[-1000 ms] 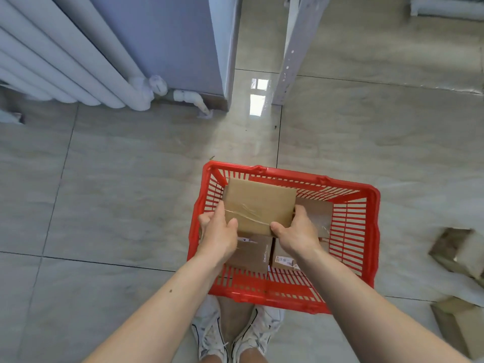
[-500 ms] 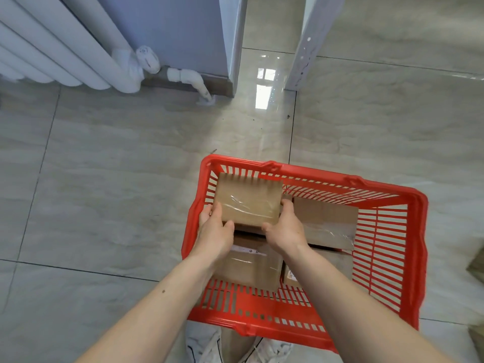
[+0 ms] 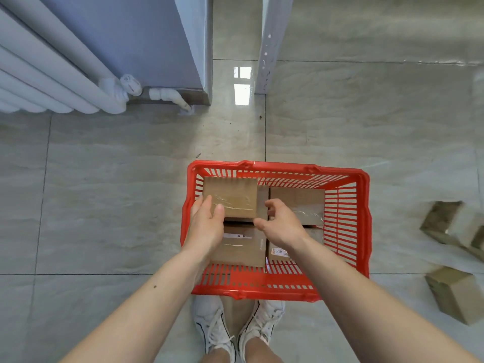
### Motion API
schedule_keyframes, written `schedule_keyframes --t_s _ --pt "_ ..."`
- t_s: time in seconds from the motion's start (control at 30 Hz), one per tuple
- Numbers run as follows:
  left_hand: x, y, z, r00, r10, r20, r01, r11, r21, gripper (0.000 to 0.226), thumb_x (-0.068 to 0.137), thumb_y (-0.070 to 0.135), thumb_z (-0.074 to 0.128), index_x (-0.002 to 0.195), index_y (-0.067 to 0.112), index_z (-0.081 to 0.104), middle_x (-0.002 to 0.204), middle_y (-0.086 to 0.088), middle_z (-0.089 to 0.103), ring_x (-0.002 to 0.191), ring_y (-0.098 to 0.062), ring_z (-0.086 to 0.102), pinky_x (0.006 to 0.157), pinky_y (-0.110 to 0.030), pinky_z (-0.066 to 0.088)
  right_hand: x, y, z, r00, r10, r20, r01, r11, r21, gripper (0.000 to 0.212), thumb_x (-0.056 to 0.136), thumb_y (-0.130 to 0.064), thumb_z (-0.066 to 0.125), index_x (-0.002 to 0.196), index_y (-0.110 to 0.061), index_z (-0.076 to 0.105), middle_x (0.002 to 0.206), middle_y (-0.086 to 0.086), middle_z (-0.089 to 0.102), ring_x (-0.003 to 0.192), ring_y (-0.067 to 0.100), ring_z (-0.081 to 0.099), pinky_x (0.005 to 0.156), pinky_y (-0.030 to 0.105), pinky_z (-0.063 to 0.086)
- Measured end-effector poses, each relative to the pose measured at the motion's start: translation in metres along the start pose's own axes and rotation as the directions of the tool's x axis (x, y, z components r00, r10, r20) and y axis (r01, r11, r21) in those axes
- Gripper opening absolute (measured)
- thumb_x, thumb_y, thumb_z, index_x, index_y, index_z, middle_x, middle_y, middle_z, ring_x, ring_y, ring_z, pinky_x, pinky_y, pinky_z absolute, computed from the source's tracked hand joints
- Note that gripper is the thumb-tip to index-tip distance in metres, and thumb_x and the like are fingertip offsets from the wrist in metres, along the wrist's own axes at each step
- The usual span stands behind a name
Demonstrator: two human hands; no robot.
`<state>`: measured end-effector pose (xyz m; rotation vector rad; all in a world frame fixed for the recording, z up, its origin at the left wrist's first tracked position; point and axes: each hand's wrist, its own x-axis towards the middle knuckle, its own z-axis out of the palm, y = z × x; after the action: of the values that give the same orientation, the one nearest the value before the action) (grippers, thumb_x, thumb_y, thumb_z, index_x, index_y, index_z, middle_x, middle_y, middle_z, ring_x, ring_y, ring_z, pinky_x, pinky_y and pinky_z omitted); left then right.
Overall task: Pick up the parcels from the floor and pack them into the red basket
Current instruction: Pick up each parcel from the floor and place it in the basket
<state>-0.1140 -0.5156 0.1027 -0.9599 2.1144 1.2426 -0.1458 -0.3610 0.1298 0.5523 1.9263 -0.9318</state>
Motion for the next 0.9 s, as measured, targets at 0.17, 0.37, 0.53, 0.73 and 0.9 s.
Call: schedule_keyframes --t_s 0.17,0.37,0.53,0.73,0.9 --pt "-0.047 0.057 -0.013 0.996 0.092 -0.022 -0.092 0.996 0.003 0.037 0.099 0.039 0.038 0.121 0.021 0.062 0.123 0.002 0.062 0.115 -0.018 0.058 0.101 -0.045 0.048 -0.065 -0.008 -0.039 0.999 -0.041 -0.026 0.042 0.999 0.032 0.053 0.095 -0.023 0.060 0.144 -0.022 0.040 0.145 0.006 0.049 0.127 0.024 0.053 0.103 0.037 0.046" --pt "-0.110 0.147 -0.006 0.961 0.274 -0.018 -0.274 0.961 0.032 0.034 0.101 0.036 0.043 0.081 0.016 0.062 0.074 0.006 0.057 0.069 -0.009 0.050 0.061 -0.030 0.037 -0.135 0.003 -0.102 0.981 -0.090 -0.171 0.114 0.984 0.137 0.046 0.091 -0.022 0.061 0.136 -0.023 0.051 0.131 0.003 0.059 0.117 0.017 0.057 0.097 0.031 0.047" --pt "-0.171 0.188 0.036 0.938 0.334 0.096 -0.340 0.938 0.059 0.038 0.099 0.046 0.040 0.091 0.018 0.065 0.093 -0.002 0.070 0.091 -0.021 0.063 0.084 -0.039 0.051 -0.187 0.039 -0.144 0.956 -0.057 -0.288 0.138 0.953 0.268 0.041 0.085 -0.023 0.065 0.124 -0.024 0.058 0.113 0.002 0.062 0.109 0.021 0.061 0.101 0.040 0.049" --pt "-0.242 0.214 0.117 0.866 0.464 0.187 -0.486 0.869 0.097 0.047 0.097 0.042 0.040 0.076 0.008 0.063 0.086 -0.007 0.067 0.082 -0.024 0.061 0.074 -0.039 0.046 -0.233 0.119 -0.202 0.921 0.035 -0.388 0.143 0.896 0.420 0.039 0.085 -0.022 0.066 0.123 -0.021 0.059 0.105 0.003 0.064 0.103 0.023 0.064 0.096 0.038 0.051" --pt "-0.306 0.221 0.201 0.801 0.539 0.260 -0.581 0.805 0.121 0.046 0.100 0.032 0.040 0.060 0.009 0.040 0.073 -0.008 0.050 0.082 -0.028 0.050 0.074 -0.039 0.036 -0.262 0.213 -0.254 0.907 0.085 -0.412 0.143 0.858 0.493 0.040 0.087 -0.020 0.067 0.126 -0.018 0.057 0.110 0.005 0.062 0.094 0.020 0.062 0.076 0.028 0.048"
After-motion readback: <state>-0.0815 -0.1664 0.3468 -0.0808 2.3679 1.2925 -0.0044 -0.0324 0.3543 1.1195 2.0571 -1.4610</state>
